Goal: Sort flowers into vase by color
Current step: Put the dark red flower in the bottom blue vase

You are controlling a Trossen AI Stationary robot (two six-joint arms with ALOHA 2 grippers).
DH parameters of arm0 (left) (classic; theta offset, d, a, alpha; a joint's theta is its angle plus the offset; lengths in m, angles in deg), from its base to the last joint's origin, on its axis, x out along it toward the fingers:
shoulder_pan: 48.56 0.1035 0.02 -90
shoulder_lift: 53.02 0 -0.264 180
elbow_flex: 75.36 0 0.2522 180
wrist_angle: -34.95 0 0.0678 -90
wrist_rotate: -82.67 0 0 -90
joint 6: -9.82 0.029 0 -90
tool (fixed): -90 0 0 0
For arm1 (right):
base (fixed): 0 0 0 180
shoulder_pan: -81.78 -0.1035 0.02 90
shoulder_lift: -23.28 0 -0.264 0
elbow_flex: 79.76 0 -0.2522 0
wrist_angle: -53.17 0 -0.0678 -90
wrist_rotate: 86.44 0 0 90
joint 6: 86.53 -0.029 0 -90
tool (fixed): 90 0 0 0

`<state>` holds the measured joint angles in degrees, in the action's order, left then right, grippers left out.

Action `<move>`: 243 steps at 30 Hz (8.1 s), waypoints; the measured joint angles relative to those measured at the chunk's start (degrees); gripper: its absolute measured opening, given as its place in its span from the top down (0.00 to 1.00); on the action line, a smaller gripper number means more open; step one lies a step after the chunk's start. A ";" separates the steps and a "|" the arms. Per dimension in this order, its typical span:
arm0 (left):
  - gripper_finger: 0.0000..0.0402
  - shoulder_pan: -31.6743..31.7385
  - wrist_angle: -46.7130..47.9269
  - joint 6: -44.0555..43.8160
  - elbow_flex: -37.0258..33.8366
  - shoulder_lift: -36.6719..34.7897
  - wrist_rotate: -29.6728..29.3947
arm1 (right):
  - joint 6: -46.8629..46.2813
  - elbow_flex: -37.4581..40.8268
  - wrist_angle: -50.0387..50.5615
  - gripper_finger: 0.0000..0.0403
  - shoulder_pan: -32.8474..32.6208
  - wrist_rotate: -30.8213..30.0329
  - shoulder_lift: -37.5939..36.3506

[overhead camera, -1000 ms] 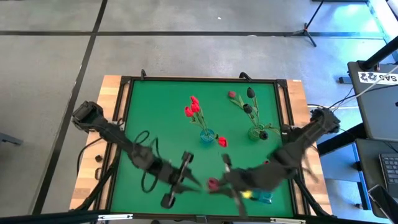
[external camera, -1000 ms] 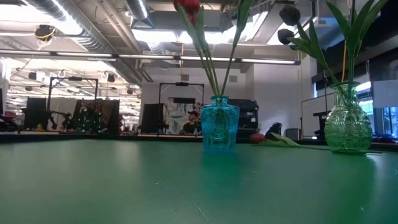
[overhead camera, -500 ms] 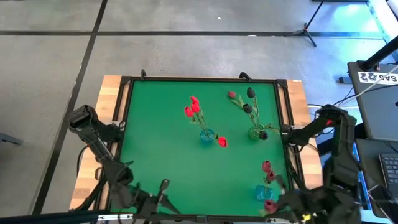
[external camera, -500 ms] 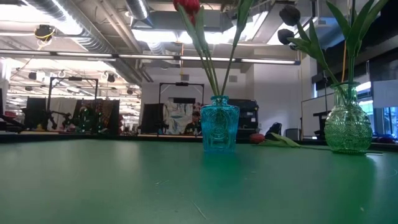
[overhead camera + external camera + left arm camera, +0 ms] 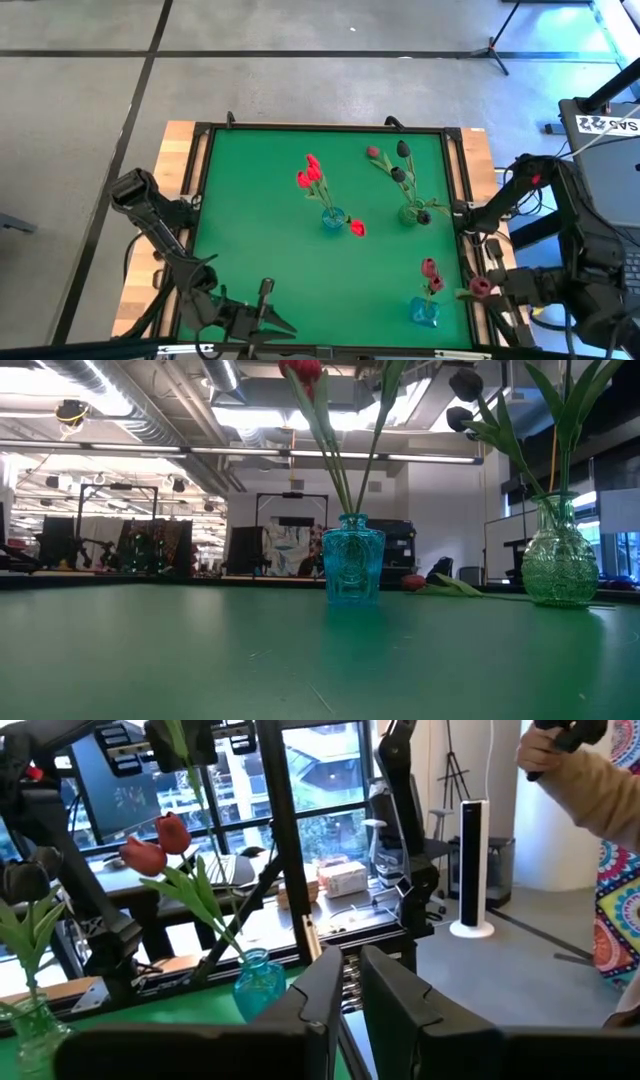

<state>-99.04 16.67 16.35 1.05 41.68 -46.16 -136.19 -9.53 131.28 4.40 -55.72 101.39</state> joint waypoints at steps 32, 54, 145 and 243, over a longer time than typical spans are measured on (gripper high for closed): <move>0.93 -0.34 0.41 -1.55 0.01 0.00 0.12 | -19.00 0.07 5.96 0.92 0.18 1.05 9.94; 0.87 -0.28 4.02 -8.21 0.01 0.00 -3.65 | -20.15 -0.95 7.26 0.54 3.10 8.05 9.31; 0.62 1.94 62.01 -54.18 0.03 -17.03 -19.84 | 19.89 23.95 -2.40 0.41 112.02 52.38 14.36; 0.62 9.73 61.41 -57.24 -0.02 -17.03 -20.48 | 30.49 33.98 -72.69 0.97 42.45 74.00 -25.68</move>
<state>-89.32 78.08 -40.89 1.03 24.65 -66.64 -105.70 24.45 58.59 46.84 18.29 75.71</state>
